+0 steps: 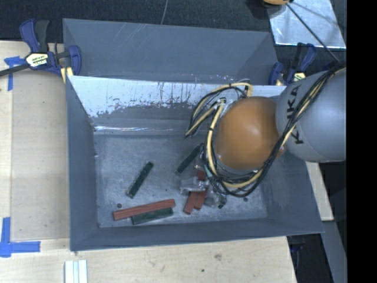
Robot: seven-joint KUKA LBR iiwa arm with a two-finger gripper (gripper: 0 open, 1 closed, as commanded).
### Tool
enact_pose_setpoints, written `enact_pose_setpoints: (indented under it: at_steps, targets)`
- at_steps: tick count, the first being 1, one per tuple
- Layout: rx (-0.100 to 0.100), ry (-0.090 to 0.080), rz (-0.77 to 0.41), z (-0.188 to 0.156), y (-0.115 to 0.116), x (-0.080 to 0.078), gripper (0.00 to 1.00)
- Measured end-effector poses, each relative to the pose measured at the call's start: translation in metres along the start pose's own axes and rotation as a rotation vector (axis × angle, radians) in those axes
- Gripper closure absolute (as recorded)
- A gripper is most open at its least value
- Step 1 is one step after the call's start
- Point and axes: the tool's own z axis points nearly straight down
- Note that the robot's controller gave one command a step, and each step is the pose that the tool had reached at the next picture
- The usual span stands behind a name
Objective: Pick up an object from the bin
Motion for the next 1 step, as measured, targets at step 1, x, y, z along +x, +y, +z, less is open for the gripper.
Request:
enact_pose_setpoints:
  at_steps: [1]
  targets:
    - [0.000, 0.000, 0.000, 0.0000, 0.0000, 0.0000, 1.00]
